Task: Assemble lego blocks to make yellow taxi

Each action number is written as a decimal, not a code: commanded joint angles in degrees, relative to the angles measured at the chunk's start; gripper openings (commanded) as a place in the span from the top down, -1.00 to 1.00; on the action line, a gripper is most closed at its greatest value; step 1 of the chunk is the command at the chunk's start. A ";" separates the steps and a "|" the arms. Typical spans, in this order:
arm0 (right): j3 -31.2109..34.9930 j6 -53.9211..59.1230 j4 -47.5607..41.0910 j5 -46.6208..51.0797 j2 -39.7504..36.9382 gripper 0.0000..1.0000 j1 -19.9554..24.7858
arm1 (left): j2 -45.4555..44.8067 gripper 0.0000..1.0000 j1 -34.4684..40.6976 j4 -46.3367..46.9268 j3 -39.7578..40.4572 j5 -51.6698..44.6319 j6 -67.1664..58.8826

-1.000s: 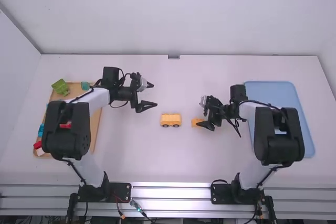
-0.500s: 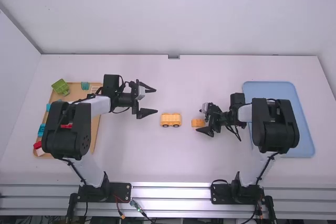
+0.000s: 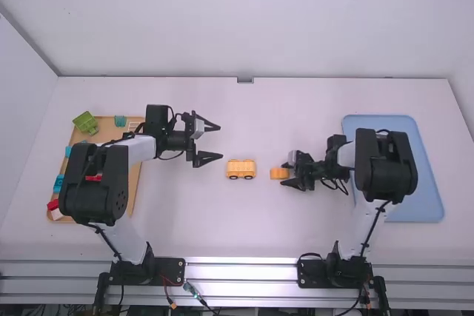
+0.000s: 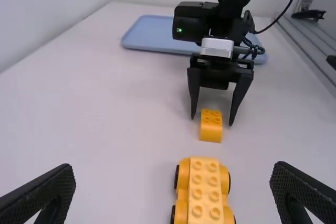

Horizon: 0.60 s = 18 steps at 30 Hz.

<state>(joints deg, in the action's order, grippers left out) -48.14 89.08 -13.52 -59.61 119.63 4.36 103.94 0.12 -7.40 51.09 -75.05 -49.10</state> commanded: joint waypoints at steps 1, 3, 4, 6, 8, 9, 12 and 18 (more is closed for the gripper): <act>-0.59 1.20 0.04 -0.13 1.14 0.08 -0.13 | 0.33 -0.99 0.31 0.24 -0.55 -2.10 0.22; -0.59 1.25 0.02 -0.15 1.14 0.24 -0.35 | 0.33 -0.98 0.31 0.28 -0.55 -2.10 0.22; -0.59 1.20 0.15 0.02 1.14 0.29 -0.33 | 0.33 -0.98 0.31 0.39 -0.55 -2.10 0.20; -0.59 1.22 -0.02 0.04 1.14 0.43 -0.09 | 0.33 -0.99 0.33 0.50 -0.55 -2.19 0.24; -0.59 1.20 -0.04 -0.31 1.14 0.56 0.11 | 0.33 -0.98 0.33 1.03 -0.55 -2.64 0.24; -0.59 1.20 -0.13 -0.48 1.14 0.60 0.15 | 0.33 -0.99 0.31 1.33 -0.55 -3.10 0.22; -0.59 1.22 -0.15 -1.92 1.11 0.63 0.02 | 0.33 -0.98 0.31 1.29 -0.55 -5.29 0.24; -4.35 0.55 -4.87 -6.29 0.92 0.64 0.76 | 0.33 -0.99 2.58 2.45 -1.53 -1.07 -5.55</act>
<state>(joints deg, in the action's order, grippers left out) -49.78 90.06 -17.02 -62.30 119.74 4.69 103.94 0.60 -5.56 50.98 -77.65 -50.57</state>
